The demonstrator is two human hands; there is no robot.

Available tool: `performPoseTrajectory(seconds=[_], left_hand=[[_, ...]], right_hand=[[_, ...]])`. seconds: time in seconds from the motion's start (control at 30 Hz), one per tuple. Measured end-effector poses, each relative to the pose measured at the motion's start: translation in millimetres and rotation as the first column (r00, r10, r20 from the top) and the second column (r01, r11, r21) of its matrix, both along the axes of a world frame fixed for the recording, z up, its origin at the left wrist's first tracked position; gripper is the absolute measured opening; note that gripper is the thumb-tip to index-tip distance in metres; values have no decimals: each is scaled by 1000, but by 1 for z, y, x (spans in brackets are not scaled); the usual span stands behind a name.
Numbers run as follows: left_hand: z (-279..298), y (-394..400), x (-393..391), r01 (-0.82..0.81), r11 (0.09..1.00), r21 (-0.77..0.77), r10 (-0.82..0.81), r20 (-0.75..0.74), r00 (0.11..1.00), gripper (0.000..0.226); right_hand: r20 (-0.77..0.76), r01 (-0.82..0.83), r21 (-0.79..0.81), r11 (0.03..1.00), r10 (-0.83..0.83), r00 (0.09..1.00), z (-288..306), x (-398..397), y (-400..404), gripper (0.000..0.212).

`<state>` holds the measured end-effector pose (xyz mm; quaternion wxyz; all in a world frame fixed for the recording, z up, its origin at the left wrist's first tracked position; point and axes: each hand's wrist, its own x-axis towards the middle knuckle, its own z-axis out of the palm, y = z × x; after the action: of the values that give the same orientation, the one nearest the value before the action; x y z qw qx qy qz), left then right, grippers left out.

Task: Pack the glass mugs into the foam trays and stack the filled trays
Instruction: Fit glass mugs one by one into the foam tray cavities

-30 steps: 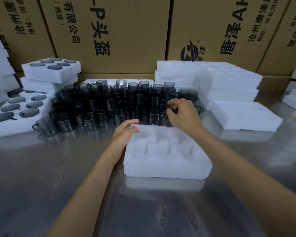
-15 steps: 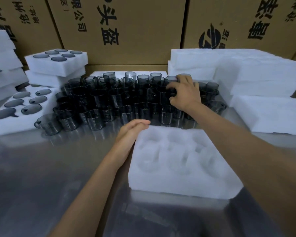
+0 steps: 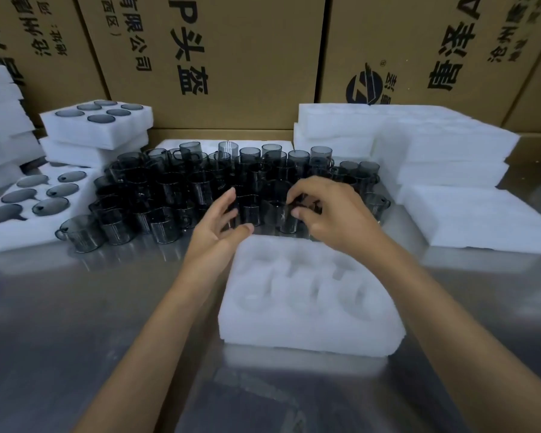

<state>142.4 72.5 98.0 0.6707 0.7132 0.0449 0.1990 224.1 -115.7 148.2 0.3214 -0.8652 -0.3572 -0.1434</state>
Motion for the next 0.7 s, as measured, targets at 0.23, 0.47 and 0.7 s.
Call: performPoseTrajectory(seconds=[0.23, 0.47, 0.7], left_hand=[[24, 2, -25, 238, 949, 205, -242, -6, 970, 60], [18, 14, -26, 225, 961, 159, -218, -64, 974, 54], [15, 0, -21, 250, 965, 80, -242, -97, 965, 67]], right_hand=[[-239, 62, 253, 965, 0, 971, -29, -53, 3, 25], [-331, 96, 382, 919, 39, 943, -39, -74, 6, 27], [-484, 139, 603, 786, 222, 846, -35, -80, 3, 42]])
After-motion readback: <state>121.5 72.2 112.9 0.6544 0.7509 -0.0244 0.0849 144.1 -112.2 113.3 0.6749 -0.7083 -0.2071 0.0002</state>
